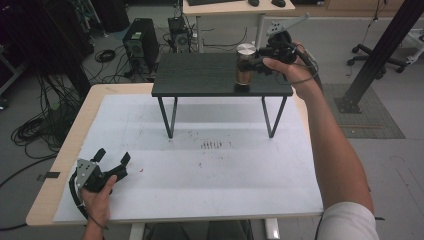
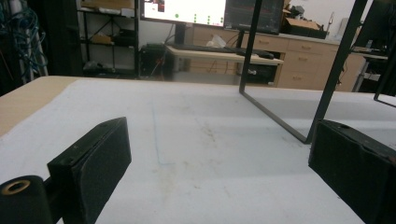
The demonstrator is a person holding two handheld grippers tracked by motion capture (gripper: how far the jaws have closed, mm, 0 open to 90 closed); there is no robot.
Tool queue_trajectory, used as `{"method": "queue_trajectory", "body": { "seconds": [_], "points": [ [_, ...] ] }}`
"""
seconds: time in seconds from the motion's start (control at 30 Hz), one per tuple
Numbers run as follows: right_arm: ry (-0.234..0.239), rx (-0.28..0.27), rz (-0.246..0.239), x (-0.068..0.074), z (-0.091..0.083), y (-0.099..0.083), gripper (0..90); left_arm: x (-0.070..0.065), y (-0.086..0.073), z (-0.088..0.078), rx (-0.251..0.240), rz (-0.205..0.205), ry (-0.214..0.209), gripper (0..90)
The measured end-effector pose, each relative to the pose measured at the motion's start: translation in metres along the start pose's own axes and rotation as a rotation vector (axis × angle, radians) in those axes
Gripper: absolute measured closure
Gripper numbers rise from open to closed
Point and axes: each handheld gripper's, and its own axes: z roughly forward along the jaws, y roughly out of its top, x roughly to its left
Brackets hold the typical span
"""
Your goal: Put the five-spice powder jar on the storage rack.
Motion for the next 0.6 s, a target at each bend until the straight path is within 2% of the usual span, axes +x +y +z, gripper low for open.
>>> {"method": "queue_trajectory", "body": {
  "seconds": [0.6],
  "points": [
    [0.006, 0.001, 0.009, -0.003, 0.008, -0.012, 43.4, 0.0, 0.0, 0.0, -0.001, -0.001, 0.001, 6.1]
  ]
}}
